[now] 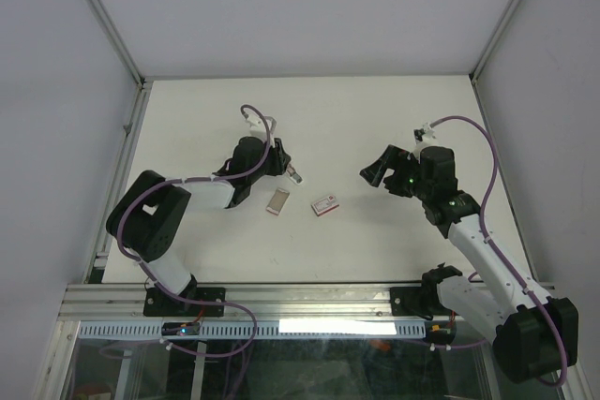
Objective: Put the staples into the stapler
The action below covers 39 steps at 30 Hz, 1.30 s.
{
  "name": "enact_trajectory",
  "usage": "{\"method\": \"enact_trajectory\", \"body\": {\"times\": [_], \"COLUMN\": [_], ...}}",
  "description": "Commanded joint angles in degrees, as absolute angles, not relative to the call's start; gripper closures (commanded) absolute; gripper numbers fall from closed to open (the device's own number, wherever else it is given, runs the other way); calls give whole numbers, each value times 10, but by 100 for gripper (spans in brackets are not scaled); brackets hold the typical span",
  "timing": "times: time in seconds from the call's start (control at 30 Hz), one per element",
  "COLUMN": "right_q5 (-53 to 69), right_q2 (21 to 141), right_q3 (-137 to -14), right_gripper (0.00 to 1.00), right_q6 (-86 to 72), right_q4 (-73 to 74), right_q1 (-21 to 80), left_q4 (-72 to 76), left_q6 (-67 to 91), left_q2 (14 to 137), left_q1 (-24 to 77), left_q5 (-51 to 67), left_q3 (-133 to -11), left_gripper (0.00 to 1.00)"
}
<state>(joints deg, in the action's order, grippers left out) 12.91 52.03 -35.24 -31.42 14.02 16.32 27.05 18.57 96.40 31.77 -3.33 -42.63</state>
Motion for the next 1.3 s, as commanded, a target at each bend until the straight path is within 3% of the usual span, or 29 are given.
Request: {"method": "enact_trajectory", "body": {"times": [0.0,0.27,0.8,1.03,1.27], "right_q5": [134,135,134,134,133], "right_q2": [513,520,523,523,520], "right_q3": [-366,-366,-362,-360,-360], "right_gripper": [15,15,15,15,15], "right_q6": [-311,-311,-312,-312,-312], "right_q4": [114,110,109,108,108], "right_q1": [160,160,160,160,160], "left_q4": [279,272,252,225,183], "left_q6": [137,45,-47,-51,-25], "left_q2": [952,953,1020,1033,1007], "left_q1": [317,375,521,554,564], "left_q5": [-47,-149,-376,-399,-355], "left_q3": [-446,-445,-476,-493,-506], "left_gripper": [71,83,83,72,50]}}
